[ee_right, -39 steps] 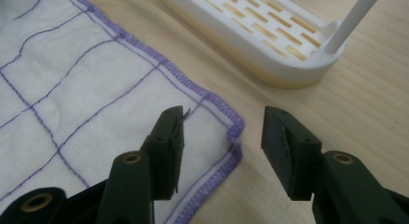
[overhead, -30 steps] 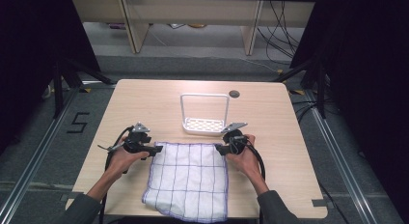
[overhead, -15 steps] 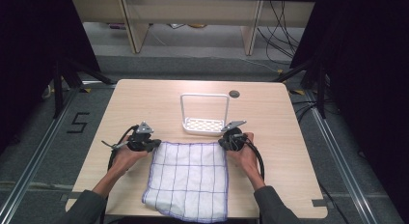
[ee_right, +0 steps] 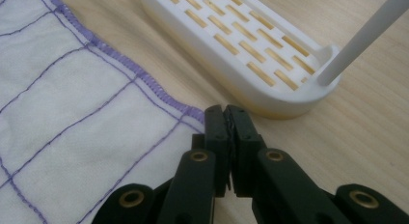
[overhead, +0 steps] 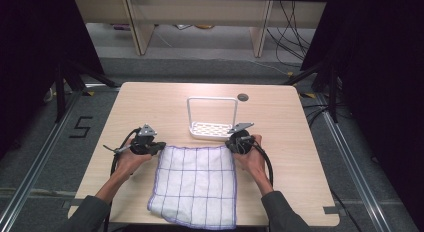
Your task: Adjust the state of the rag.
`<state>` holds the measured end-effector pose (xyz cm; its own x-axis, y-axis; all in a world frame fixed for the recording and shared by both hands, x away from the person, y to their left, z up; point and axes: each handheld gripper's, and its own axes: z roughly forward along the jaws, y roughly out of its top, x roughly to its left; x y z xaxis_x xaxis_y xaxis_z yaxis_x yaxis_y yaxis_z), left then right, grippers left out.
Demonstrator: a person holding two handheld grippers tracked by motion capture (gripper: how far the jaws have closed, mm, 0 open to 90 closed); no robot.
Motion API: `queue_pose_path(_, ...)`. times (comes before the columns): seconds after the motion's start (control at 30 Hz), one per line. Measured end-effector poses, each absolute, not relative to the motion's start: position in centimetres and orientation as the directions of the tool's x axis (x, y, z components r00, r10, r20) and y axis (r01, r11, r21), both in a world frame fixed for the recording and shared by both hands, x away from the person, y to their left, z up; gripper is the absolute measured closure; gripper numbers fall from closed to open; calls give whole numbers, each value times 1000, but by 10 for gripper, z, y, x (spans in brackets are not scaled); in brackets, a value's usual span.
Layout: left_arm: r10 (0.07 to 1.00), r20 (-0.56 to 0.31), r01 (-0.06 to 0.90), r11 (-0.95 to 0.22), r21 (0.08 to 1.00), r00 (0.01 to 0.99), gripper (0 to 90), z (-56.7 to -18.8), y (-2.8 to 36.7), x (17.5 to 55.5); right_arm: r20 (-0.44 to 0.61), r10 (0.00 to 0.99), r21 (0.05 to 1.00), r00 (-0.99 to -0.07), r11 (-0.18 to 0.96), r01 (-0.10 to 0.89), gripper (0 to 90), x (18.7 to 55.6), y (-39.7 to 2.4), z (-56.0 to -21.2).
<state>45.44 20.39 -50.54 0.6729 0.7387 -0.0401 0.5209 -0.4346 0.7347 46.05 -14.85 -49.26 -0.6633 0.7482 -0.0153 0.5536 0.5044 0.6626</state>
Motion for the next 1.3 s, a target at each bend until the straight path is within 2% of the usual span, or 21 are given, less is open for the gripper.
queue_pose_path(0.1, 744, -19, 508, -437, 742, 667, 894, -501, 205, 454, -1, 757, 657, -653, 493, 571, 886, 459, -149, -488)
queue_pose_path(0.13, 741, -20, 507, -439, 742, 671, 894, -500, 205, 454, -26, 751, 683, -660, 495, 537, 886, 461, -150, -490)
queue_pose_path(0.23, 748, -20, 505, -428, 750, 663, 894, -498, 207, 454, -15, 745, 673, -667, 501, 544, 887, 461, -153, -486)
queue_pose_path(0.27, 750, -29, 508, -418, 753, 661, 894, -497, 208, 454, -40, 749, 695, -661, 496, 520, 888, 462, -154, -487)
queue_pose_path(0.43, 763, -36, 497, -383, 779, 645, 895, -489, 213, 454, -10, 751, 693, -660, 481, 537, 891, 459, -157, -474)
queue_pose_path(0.6, 752, -72, 485, -345, 804, 655, 896, -476, 214, 455, -18, 740, 722, -672, 475, 503, 892, 456, -156, -454)
queue_pose_path(0.7, 766, -85, 500, -327, 802, 637, 887, -481, 210, 459, -26, 742, 721, -669, 478, 502, 891, 457, -153, -451)
queue_pose_path(0.8, 764, -93, 531, -349, 772, 639, 734, -490, 206, 463, -39, 743, 723, -668, 483, 494, 892, 460, -151, -459)
queue_pose_path(0.9, 760, -43, 526, -405, 748, 648, 592, -492, 201, 463, -15, 740, 705, -672, 485, 518, 891, 460, -151, -462)
queue_pose_path(1.03, 746, 46, 505, -494, 707, 665, 504, -498, 191, 464, -13, 743, 709, -669, 478, 518, 891, 460, -151, -463)
queue_pose_path(1.2, 744, 58, 521, -519, 678, 666, 524, -506, 183, 465, -6, 742, 711, -670, 474, 518, 891, 458, -152, -463)
queue_pose_path(1.3, 744, 44, 528, -513, 677, 667, 573, -508, 182, 465, -2, 741, 712, -672, 473, 519, 890, 459, -153, -464)
